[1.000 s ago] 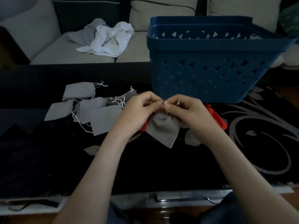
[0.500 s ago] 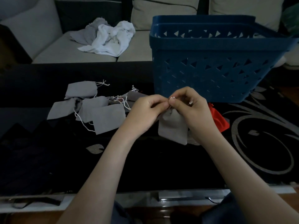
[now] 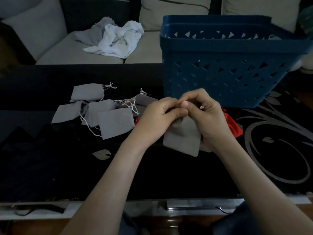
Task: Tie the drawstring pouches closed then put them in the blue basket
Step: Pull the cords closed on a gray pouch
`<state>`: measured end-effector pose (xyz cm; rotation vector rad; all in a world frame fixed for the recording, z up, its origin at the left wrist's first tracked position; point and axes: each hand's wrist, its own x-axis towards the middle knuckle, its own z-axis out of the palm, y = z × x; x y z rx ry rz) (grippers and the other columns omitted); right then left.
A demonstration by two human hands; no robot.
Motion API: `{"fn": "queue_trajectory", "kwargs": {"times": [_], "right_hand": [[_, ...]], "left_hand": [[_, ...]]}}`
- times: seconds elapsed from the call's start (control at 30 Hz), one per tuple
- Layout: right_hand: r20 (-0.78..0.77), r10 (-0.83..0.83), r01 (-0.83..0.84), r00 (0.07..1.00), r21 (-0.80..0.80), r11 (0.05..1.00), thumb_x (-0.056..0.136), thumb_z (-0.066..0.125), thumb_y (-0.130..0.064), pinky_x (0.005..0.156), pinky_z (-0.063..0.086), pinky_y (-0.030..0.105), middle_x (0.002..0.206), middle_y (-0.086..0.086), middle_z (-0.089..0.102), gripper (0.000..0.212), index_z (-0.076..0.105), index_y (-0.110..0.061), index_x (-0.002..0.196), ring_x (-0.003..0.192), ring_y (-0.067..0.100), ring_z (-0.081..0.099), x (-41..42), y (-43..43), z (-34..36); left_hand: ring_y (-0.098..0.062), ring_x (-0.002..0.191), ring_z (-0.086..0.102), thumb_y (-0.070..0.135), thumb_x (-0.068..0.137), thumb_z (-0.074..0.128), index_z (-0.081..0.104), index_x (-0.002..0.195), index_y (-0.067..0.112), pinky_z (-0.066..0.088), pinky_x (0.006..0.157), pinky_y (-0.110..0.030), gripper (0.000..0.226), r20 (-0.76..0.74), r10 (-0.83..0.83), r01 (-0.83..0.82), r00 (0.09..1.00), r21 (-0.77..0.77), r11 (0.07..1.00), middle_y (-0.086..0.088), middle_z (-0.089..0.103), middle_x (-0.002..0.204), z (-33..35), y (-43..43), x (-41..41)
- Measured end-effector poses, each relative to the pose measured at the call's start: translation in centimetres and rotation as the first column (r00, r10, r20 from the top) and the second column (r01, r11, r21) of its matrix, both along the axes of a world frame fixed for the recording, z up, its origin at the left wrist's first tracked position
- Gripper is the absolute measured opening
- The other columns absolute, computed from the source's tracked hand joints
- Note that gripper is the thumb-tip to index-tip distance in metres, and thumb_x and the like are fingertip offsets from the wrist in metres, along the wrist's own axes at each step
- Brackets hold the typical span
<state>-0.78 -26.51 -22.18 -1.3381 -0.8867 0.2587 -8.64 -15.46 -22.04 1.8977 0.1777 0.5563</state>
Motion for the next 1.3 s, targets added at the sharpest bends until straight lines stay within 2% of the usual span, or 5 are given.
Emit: {"fn": "queue_trajectory", "kwargs": {"times": [0.3,0.7,0.87,1.03,1.3], "right_hand": [[0.119,-0.044,0.076,0.992,-0.273,0.959,0.094,0.056,-0.022,0.078,0.048,0.019,0.093,-0.007,0.067,0.019,0.061,-0.023,0.112,0.088,0.003,0.061,0.3,-0.1,0.0],[0.236,0.106,0.028,0.966,-0.5,0.866,0.095,0.054,-0.022,0.068,0.033,0.015,0.079,-0.007,0.042,0.017,0.06,-0.03,0.081,0.074,0.0,0.045,1.6,-0.3,-0.5],[0.242,0.138,0.017,0.961,-0.545,0.838,0.095,0.054,-0.019,0.071,0.032,0.019,0.08,-0.004,0.037,0.021,0.064,-0.013,0.078,0.078,0.006,0.039,2.0,-0.5,-1.0],[0.116,0.067,0.003,0.991,-0.52,0.854,0.088,0.058,-0.033,0.061,0.025,0.023,0.07,-0.002,0.033,0.042,0.052,-0.019,0.048,0.067,0.008,0.033,2.6,-0.3,-1.5],[-0.197,-0.215,0.06,0.957,-0.589,0.806,0.093,0.057,-0.028,0.059,0.033,0.026,0.05,-0.008,0.044,0.046,0.047,-0.018,0.05,0.055,0.013,0.043,3.1,-0.6,-0.9]], "left_hand": [[0.003,0.055,0.055,0.008,0.095,0.05,0.064,0.084,0.004,0.042,0.053,-0.01,0.018,0.05,-0.013,0.034,0.999,-0.431,0.902,0.01,0.062,0.058,1.1,0.3,-0.5],[-0.006,0.066,0.063,0.011,0.091,0.06,0.064,0.098,0.015,0.05,0.065,-0.016,0.009,-0.054,0.052,-0.068,0.997,-0.362,0.93,0.003,0.068,0.065,0.7,0.9,-0.3],[0.0,0.054,0.06,0.009,0.089,0.062,0.061,0.083,0.008,0.044,0.054,-0.011,0.006,-0.128,0.081,-0.121,0.989,-0.35,0.929,0.005,0.068,0.059,0.6,0.7,-0.3],[0.001,0.05,0.057,0.007,0.09,0.059,0.065,0.08,0.007,0.041,0.048,-0.01,0.012,-0.178,0.088,-0.153,0.98,-0.398,0.905,0.003,0.065,0.062,0.5,0.1,-0.6],[0.0,0.044,0.054,0.009,0.093,0.057,0.068,0.078,0.01,0.04,0.043,-0.011,0.02,-0.291,0.12,-0.249,0.949,-0.461,0.852,0.002,0.064,0.061,0.3,0.2,-0.2]]}}
